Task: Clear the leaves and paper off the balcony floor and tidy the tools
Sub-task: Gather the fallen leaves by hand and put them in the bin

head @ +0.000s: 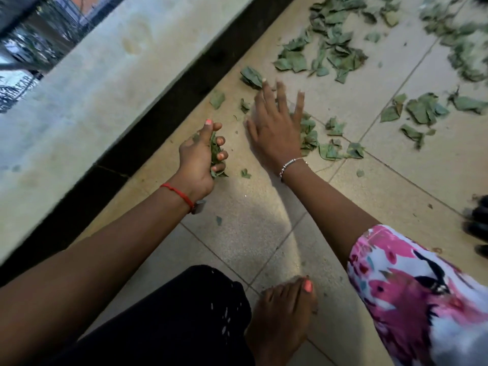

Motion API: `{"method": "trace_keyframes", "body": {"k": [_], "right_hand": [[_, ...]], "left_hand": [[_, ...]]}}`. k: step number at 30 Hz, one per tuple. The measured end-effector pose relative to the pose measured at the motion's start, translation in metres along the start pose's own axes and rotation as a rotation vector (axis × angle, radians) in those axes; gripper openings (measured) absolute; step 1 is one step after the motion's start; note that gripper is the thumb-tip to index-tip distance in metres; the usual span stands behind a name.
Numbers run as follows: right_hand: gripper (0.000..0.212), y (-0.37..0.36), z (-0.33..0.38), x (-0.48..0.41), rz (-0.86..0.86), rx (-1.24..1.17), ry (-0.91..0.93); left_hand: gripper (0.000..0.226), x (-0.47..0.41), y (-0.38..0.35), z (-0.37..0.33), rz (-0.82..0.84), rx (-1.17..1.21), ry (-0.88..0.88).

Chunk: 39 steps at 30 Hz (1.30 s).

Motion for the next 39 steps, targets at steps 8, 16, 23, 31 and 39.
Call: {"method": "trace_keyframes", "body": {"k": [8,16,23,31,39], "right_hand": [[0.064,-0.009,0.065,-0.047,0.082,0.017,0.220],[0.023,0.016,0.019,-0.054,-0.083,0.208,0.120],[0.054,-0.022,0.001,-0.061,0.112,-0.081,0.105],[0.047,0.006,-0.047,0.001,-0.016,-0.206,-0.117],[0.053,-0.029,-0.047,0.023,0.084,0.083,0.138]], "left_hand": [[0.024,-0.023,0.006,-0.014,-0.008,0.038,0.007],[0.023,-0.032,-0.016,-0.017,0.015,0.020,0.031],[0.023,-0.039,-0.034,-0.012,0.062,-0.005,0.032],[0.023,-0.039,-0.049,0.000,0.066,-0.040,0.000],[0.025,-0.035,-0.079,0.014,0.065,-0.024,-0.092]]}}
Point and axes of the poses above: each hand's wrist, its own x-axis away from the middle knuckle, its own y-axis out of the back of the hand, z = x × y, the point moved 10 cm from there along -x, towards the middle knuckle, and after that the axes turned 11 degrees about x, right-handed, at the moved point
